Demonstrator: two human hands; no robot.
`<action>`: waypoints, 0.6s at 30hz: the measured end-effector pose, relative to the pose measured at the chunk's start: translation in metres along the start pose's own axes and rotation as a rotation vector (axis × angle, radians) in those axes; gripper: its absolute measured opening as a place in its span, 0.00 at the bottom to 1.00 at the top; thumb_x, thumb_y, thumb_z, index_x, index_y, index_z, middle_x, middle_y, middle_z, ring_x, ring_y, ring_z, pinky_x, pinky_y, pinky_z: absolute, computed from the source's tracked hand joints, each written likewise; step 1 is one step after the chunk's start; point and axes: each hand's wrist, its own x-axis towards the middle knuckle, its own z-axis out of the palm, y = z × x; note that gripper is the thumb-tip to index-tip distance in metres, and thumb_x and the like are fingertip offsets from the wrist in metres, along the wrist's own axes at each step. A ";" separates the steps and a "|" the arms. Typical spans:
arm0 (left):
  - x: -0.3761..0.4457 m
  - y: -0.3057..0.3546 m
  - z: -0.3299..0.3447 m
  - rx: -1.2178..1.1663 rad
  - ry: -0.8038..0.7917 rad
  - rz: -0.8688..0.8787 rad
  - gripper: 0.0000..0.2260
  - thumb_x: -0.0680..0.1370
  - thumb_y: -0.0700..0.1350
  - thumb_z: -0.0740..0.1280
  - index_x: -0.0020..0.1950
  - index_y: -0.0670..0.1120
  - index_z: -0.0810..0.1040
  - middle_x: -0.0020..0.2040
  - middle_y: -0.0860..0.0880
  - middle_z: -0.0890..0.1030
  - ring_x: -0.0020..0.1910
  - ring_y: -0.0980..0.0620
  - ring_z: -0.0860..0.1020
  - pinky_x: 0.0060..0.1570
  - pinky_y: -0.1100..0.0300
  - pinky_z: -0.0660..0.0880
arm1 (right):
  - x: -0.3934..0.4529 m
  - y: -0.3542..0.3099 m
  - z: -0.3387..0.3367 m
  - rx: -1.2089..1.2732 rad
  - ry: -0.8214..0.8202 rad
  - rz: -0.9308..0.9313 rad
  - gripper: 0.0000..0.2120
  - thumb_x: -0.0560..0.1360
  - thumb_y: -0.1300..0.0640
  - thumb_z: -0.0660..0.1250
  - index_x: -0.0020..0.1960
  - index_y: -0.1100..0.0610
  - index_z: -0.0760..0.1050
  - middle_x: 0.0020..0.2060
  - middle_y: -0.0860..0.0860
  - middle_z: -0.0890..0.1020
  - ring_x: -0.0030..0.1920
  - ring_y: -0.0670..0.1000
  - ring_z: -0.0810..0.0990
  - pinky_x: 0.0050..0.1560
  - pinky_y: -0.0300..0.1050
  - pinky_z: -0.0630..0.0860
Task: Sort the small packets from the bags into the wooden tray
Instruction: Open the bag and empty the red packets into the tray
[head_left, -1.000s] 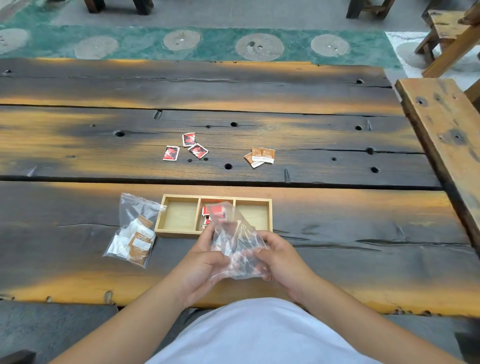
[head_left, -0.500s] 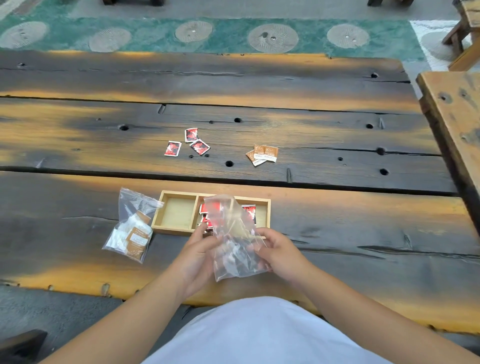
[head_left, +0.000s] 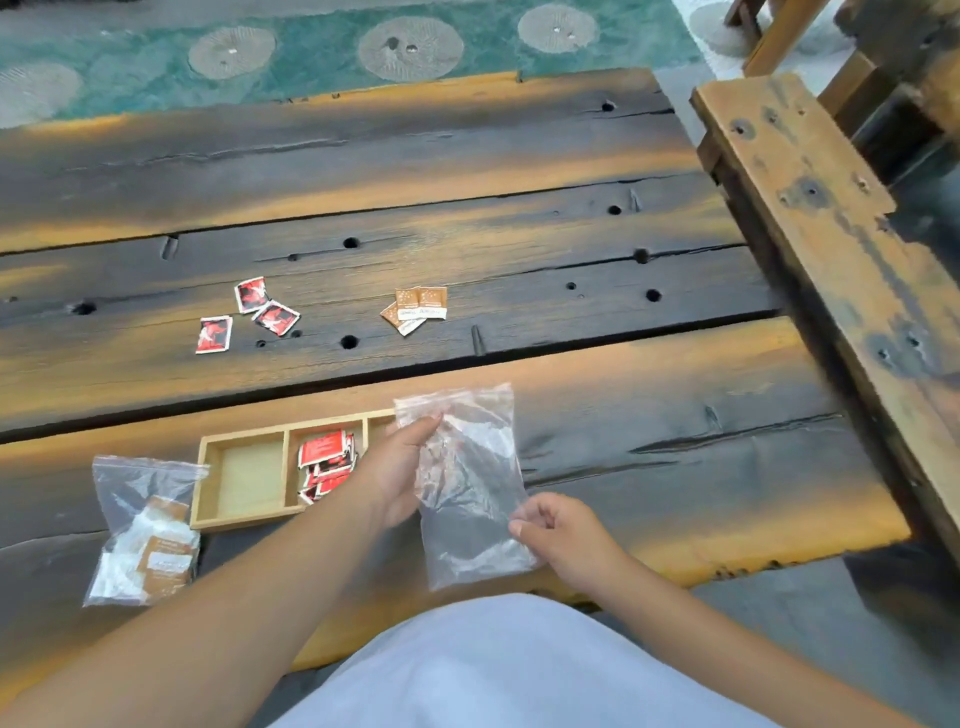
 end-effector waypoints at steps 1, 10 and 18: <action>0.007 0.001 0.005 0.012 -0.019 -0.019 0.16 0.78 0.46 0.67 0.63 0.39 0.77 0.55 0.39 0.83 0.51 0.41 0.83 0.56 0.43 0.78 | 0.000 0.008 -0.005 0.009 0.028 0.013 0.10 0.76 0.60 0.70 0.38 0.54 0.74 0.28 0.48 0.72 0.28 0.44 0.72 0.36 0.42 0.70; 0.042 -0.002 0.042 0.518 0.109 0.164 0.24 0.79 0.44 0.67 0.74 0.43 0.65 0.71 0.40 0.72 0.65 0.43 0.75 0.66 0.47 0.72 | 0.014 0.050 -0.039 0.109 0.162 0.109 0.15 0.77 0.55 0.69 0.35 0.54 0.68 0.23 0.46 0.71 0.22 0.46 0.71 0.35 0.46 0.71; 0.030 -0.063 0.020 1.749 -0.298 0.664 0.23 0.79 0.46 0.61 0.73 0.47 0.64 0.70 0.46 0.69 0.68 0.46 0.68 0.67 0.54 0.67 | 0.034 0.042 -0.052 -0.675 0.137 0.327 0.24 0.72 0.34 0.65 0.55 0.52 0.69 0.53 0.50 0.78 0.53 0.57 0.80 0.47 0.49 0.74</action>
